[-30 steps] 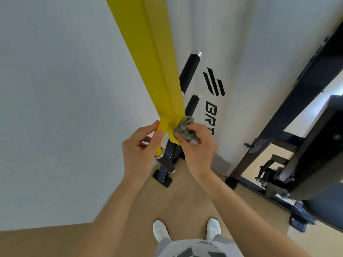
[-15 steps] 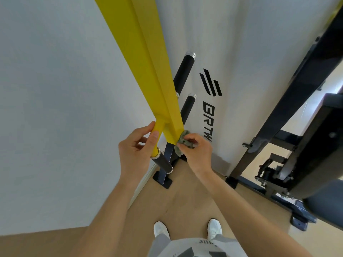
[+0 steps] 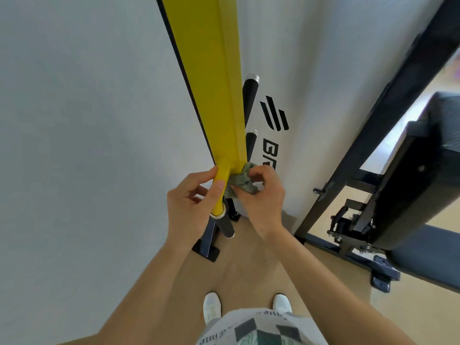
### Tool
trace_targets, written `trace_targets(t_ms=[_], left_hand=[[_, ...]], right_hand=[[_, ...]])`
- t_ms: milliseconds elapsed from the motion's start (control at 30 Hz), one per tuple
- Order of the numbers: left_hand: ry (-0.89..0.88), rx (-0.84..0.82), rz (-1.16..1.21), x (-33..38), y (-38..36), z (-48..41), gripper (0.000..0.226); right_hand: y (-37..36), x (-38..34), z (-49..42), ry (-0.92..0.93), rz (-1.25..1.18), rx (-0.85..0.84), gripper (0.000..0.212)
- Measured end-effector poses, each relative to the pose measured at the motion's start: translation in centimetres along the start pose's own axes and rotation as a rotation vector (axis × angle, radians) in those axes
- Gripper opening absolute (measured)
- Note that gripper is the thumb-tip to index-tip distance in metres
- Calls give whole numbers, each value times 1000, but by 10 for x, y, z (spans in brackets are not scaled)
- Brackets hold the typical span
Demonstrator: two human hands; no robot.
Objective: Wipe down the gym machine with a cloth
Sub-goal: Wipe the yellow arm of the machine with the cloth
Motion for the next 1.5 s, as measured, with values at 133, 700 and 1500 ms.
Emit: trace_targets(t_ms=[133,700,1500], left_hand=[[-15,-20,10,-1,1,-2,21],[27,-27,54,1,-2,-2,23],[180,-210,435,-79,51,-57,12]], right_hand=[[-13,32,2,-121,64,-51,37],[33,65,20,-389,87,-219,30],[-23,-81,31,-114,156,-4,77]])
Point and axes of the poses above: each hand's wrist, its own z-axis away from the middle knuckle, its own y-axis out of the back of the hand, x = y × z, the point moved 8 cm from there along -z, towards the middle knuckle, and after that the axes turned 10 degrees about -x, right-handed, at the moved point
